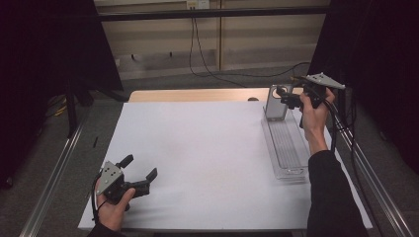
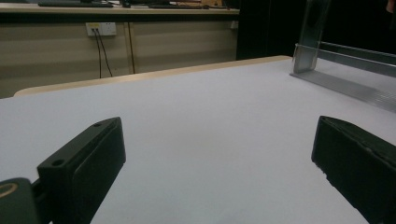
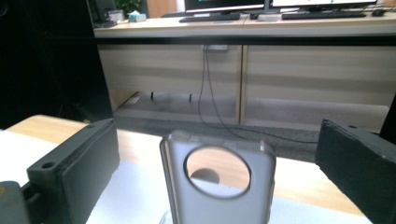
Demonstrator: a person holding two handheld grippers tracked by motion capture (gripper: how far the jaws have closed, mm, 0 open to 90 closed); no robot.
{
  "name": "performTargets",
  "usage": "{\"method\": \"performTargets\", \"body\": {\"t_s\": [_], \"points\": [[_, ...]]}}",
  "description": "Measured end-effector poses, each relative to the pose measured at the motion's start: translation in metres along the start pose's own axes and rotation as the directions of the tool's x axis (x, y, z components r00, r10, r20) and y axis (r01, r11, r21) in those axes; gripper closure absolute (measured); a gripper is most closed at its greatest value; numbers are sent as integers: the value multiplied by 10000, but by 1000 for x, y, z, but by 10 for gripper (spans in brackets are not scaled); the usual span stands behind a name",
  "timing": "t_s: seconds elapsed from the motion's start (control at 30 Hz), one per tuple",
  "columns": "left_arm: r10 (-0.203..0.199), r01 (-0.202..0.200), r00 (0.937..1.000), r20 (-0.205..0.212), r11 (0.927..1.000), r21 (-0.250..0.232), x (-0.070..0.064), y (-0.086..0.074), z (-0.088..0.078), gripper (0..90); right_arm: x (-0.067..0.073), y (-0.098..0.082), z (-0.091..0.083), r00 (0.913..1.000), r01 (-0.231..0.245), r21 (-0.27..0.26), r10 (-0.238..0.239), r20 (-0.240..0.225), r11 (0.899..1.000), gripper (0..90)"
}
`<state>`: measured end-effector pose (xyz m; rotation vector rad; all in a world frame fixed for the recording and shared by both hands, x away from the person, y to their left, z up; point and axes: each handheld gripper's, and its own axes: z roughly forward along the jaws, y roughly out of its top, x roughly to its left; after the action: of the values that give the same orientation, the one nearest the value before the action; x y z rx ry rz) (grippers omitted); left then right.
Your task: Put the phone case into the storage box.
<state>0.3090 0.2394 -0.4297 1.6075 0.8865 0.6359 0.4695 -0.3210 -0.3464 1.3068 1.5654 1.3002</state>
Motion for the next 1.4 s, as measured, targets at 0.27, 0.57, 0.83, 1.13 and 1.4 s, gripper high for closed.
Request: {"method": "performTargets", "body": {"t_s": [0.27,0.57,0.83,1.13,1.4], "points": [[-148,148,9999,-29,9999,-83,3,0,-1,16,-1,-11,-13,9996,68,-19,-69,-265,10000,0],[-85,86,10000,41,9997,-217,1,1,-3,26,5,-19,-27,9964,255,-42,-257,-803,9997,0],[150,-151,9999,-40,9996,-248,-1,0,-6,26,9,-29,-42,9928,399,-165,-415,-1122,9991,0],[280,-283,9996,-97,9992,-300,-2,0,-8,26,4,-40,-60,9905,632,-147,-645,-1215,9979,0],[352,-358,9992,-205,9989,-316,-4,0,-10,29,2,-53,-75,9893,644,-177,-662,-1297,9978,0]]}}
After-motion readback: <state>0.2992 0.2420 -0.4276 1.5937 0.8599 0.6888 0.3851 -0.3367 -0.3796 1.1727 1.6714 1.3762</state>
